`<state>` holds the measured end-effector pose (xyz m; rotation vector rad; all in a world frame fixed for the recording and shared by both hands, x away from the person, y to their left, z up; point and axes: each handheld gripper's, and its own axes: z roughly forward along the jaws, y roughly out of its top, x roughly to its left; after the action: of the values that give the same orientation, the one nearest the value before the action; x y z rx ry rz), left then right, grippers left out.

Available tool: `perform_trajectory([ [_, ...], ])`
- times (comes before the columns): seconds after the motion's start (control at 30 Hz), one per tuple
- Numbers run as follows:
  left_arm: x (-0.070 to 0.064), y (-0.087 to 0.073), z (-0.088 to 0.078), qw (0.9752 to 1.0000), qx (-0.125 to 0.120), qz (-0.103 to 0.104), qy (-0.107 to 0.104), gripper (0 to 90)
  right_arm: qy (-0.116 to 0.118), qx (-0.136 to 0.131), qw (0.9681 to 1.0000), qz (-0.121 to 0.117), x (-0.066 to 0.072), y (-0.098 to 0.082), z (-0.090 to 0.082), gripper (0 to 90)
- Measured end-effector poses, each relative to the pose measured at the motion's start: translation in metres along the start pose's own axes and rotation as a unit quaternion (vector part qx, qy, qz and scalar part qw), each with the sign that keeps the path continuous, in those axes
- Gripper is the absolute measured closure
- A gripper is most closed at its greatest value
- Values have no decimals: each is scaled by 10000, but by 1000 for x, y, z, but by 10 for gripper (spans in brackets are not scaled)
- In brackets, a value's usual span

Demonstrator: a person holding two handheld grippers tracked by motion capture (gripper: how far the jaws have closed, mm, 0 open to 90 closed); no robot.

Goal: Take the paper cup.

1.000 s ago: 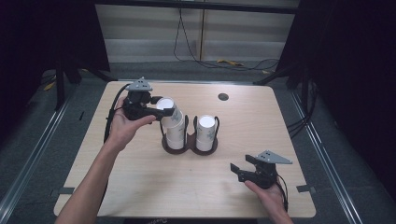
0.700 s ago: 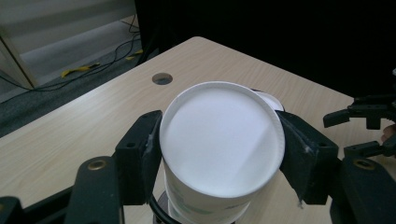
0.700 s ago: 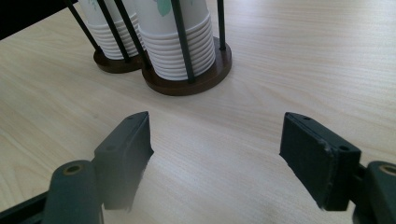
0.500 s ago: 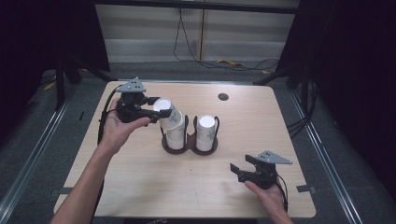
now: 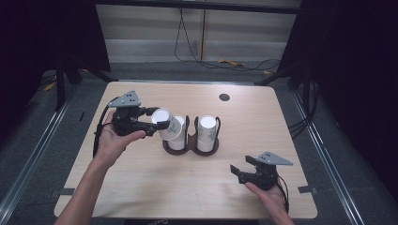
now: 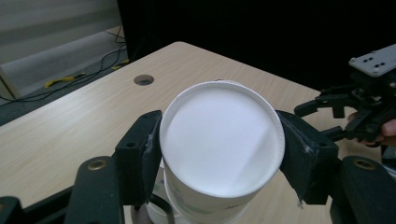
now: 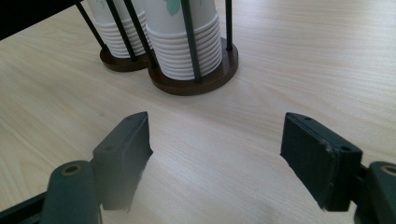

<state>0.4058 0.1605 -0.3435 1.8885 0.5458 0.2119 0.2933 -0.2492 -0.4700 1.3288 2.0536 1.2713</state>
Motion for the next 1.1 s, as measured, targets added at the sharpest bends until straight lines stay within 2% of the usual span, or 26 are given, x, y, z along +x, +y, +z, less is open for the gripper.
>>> perform_trajectory([
  [0.07,-2,-2,-1,10000,-20,16,10,359,-1,-3,10000,-28,1,0,1,242],
  [0.23,-12,-9,3,9998,-9,109,-155,358,74,-40,10000,-46,2,0,1,232],
  [0.33,-17,-12,8,9996,-63,93,-240,358,168,-21,9998,-78,4,0,2,220],
  [0.43,-20,-15,16,9995,-12,29,-321,358,262,-13,9996,-108,7,1,3,207],
  [0.53,-24,-18,23,9992,90,68,-375,358,375,18,9991,-187,10,1,4,179],
  [0.63,-28,-20,29,9988,212,140,-409,358,453,40,9986,-260,16,4,5,163],
  [0.73,-32,-23,34,9985,198,89,-502,358,560,76,9978,-357,22,7,7,163],
  [0.83,-35,-25,39,9979,325,92,-560,358,619,118,9970,-443,27,11,10,164],
  [0.93,-37,-29,44,9973,330,44,-649,358,735,150,9957,-535,35,15,14,170],
  [1.1,-41,-37,51,9968,366,80,-704,358,911,57,9937,-645,46,15,21,192],
])
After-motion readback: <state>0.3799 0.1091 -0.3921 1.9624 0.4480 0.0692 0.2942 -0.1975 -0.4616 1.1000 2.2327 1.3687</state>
